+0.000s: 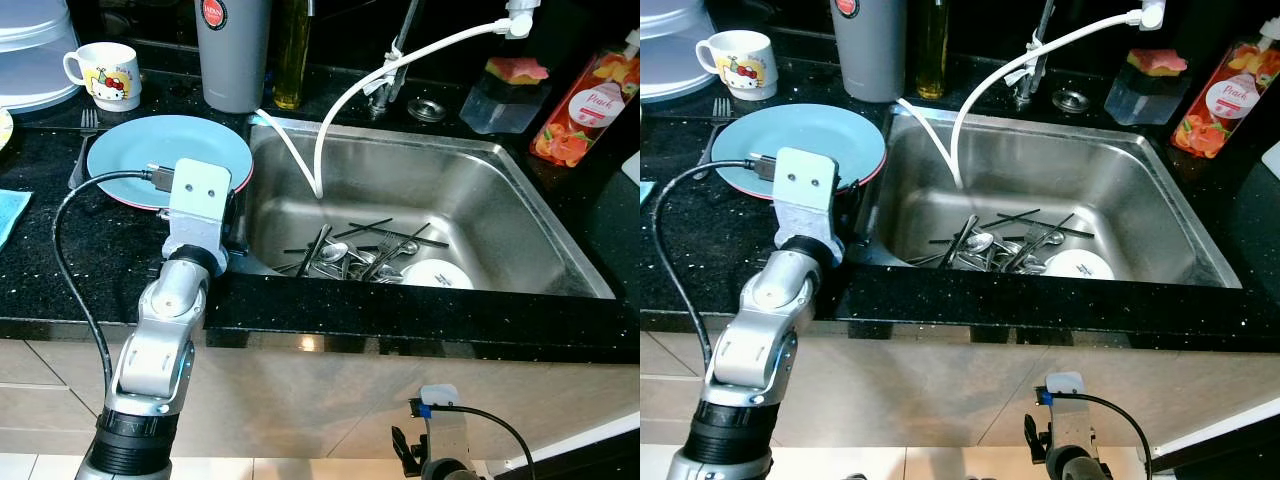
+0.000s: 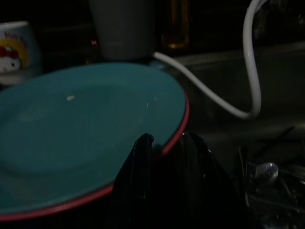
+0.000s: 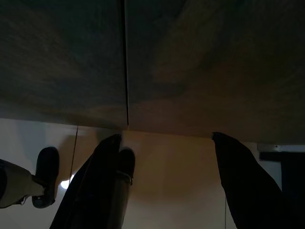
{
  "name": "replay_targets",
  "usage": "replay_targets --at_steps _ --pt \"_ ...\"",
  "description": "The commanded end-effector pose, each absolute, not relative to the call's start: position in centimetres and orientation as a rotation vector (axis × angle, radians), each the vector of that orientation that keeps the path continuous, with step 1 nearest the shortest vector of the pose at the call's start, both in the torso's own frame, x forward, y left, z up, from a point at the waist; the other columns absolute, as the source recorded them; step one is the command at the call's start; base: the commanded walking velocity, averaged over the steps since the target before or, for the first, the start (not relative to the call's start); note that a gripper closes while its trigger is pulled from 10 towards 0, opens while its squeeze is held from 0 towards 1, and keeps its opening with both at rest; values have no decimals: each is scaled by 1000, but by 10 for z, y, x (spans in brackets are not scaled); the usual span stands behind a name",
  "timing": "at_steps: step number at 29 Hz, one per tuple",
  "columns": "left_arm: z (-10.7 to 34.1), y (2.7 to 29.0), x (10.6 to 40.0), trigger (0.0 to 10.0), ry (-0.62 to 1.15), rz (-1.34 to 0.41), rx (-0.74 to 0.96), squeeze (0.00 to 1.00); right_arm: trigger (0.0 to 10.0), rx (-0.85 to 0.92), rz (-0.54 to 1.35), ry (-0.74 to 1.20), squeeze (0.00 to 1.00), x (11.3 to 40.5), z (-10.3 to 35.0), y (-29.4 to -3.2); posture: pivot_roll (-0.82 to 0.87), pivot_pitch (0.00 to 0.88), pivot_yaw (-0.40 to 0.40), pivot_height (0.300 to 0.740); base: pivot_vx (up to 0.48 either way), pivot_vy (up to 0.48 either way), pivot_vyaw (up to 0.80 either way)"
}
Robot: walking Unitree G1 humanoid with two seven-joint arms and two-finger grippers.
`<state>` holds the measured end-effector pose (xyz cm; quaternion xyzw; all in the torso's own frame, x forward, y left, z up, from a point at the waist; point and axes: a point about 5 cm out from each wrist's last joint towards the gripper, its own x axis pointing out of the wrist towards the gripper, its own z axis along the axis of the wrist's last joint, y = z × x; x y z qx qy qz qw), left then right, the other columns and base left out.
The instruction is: Kitchen organization
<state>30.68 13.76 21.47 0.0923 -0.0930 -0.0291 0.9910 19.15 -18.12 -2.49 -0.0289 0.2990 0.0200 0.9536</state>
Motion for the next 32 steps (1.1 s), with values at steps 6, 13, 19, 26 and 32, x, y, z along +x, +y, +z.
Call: replay_targets --at_steps 6,13,19,26,32 --pt "221 130 305 10000 -210 -88 160 0 10000 -56 35 625 0 188 -28 -183 185 99 -119 740 0 0 0" --pt "205 131 305 10000 -142 -96 174 0 10000 -55 36 625 0 188 -28 -182 177 99 -117 740 0 0 0" --pt "224 129 306 10000 -231 -98 169 0 10000 -58 37 628 0 189 -30 -184 186 89 -120 740 0 0 0" --pt "224 128 305 10000 -238 -99 166 0 10000 -60 37 620 0 192 -28 -184 186 82 -121 740 0 0 0" --pt "214 130 305 10000 -196 -95 170 0 10000 -61 38 620 0 192 -29 -185 188 79 -123 740 0 0 0"
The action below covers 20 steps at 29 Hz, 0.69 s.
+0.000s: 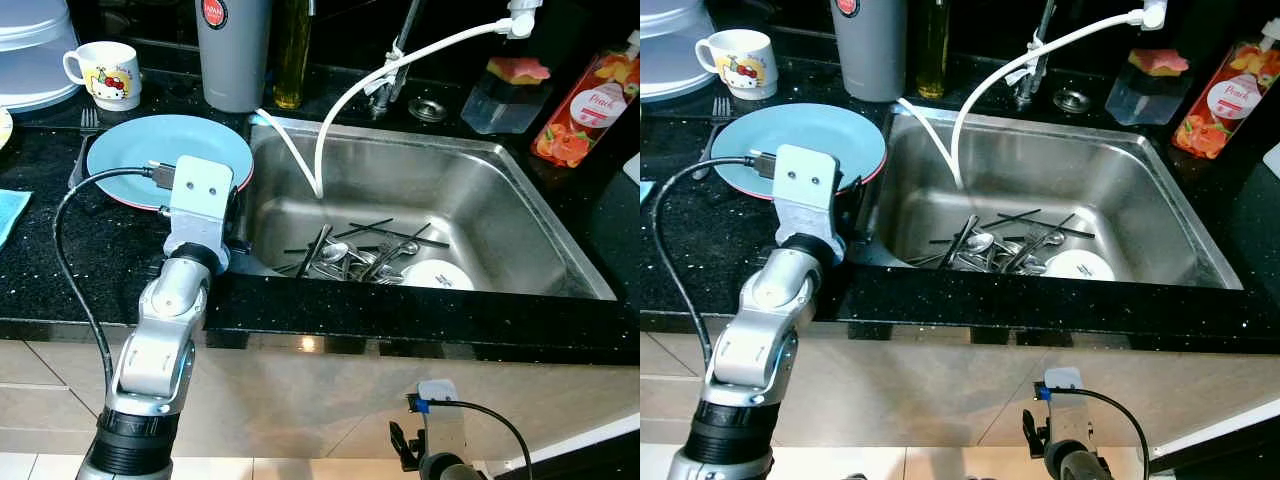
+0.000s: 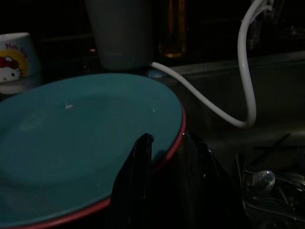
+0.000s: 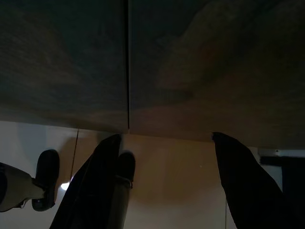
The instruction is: Kitchen organization
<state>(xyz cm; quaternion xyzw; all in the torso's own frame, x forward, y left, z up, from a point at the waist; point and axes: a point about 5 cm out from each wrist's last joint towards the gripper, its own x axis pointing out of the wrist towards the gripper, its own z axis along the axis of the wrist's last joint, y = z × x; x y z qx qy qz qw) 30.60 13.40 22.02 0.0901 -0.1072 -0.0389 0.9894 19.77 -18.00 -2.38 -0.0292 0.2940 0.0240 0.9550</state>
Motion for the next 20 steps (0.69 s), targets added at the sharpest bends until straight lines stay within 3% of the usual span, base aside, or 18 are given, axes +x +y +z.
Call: replay_targets --at_steps 1,11,20 --pt "209 132 305 10000 -173 -84 166 0 10000 -61 38 619 0 192 -28 -185 188 79 -123 740 0 0 0" --pt "220 131 307 10000 -224 -88 166 0 10000 -61 38 619 0 192 -28 -185 186 81 -124 740 0 0 0" --pt "201 132 307 10000 -140 -89 177 0 10000 -58 40 620 0 191 -28 -183 181 91 -122 740 0 0 0"
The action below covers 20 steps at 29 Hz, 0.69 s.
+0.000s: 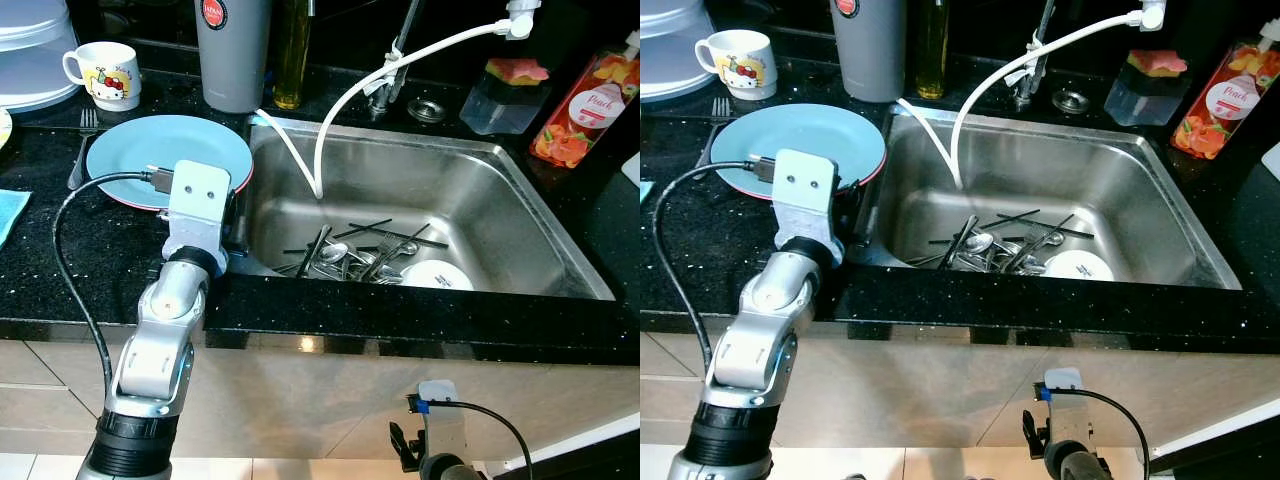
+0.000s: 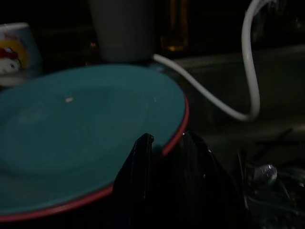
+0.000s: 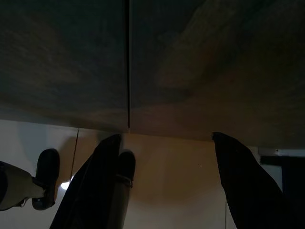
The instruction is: Kitchen organization
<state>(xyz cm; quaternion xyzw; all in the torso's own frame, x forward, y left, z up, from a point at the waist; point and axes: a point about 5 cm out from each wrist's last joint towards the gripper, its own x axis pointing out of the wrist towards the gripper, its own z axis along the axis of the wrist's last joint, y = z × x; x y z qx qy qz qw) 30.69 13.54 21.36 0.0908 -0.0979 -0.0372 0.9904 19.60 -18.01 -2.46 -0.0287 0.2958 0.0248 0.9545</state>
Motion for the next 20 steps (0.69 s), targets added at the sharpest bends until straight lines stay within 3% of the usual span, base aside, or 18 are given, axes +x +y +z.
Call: replay_targets --at_steps 1,10,20 --pt "202 133 308 10000 -142 -85 172 0 10000 -58 38 619 0 191 -27 -183 180 93 -121 740 0 0 0" --pt "229 129 308 10000 -262 -97 166 0 10000 -57 37 620 0 191 -27 -183 185 92 -121 740 0 0 0" --pt "212 131 306 10000 -195 -97 178 0 10000 -53 34 623 0 189 -29 -183 184 98 -120 740 0 0 0"
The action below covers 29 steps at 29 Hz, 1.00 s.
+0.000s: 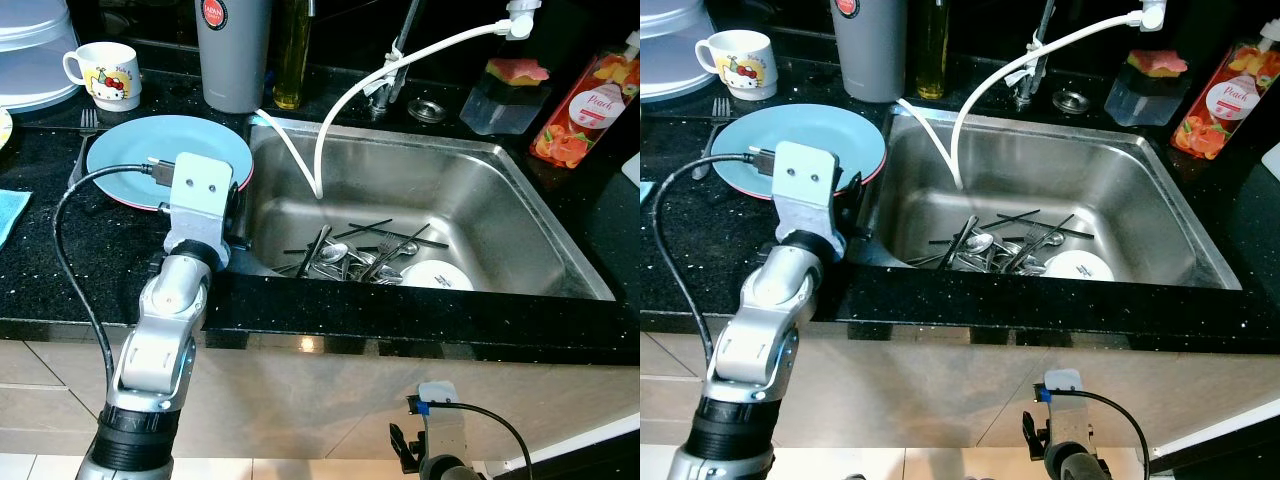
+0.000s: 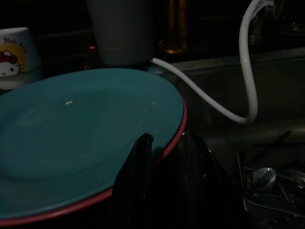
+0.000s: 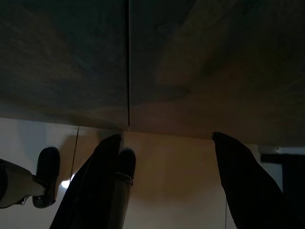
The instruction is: Kitchen organization
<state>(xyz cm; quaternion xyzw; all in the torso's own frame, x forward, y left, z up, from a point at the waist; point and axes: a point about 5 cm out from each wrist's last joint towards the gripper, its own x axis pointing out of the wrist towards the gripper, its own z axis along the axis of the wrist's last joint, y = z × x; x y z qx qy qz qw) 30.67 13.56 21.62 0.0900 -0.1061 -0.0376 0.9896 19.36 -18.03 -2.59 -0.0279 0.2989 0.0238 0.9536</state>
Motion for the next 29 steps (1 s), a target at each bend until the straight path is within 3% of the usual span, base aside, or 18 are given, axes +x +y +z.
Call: replay_targets --at_steps 1,23,29 --pt "211 131 306 10000 -189 -98 179 0 10000 -53 33 624 0 189 -29 -183 185 99 -120 740 0 0 0" --pt "199 135 306 10000 -134 -78 187 0 10000 -53 35 629 0 188 -31 -183 181 101 -122 740 0 0 0" --pt "213 132 306 10000 -197 -89 170 0 10000 -53 35 629 0 188 -31 -184 184 98 -123 740 0 0 0"
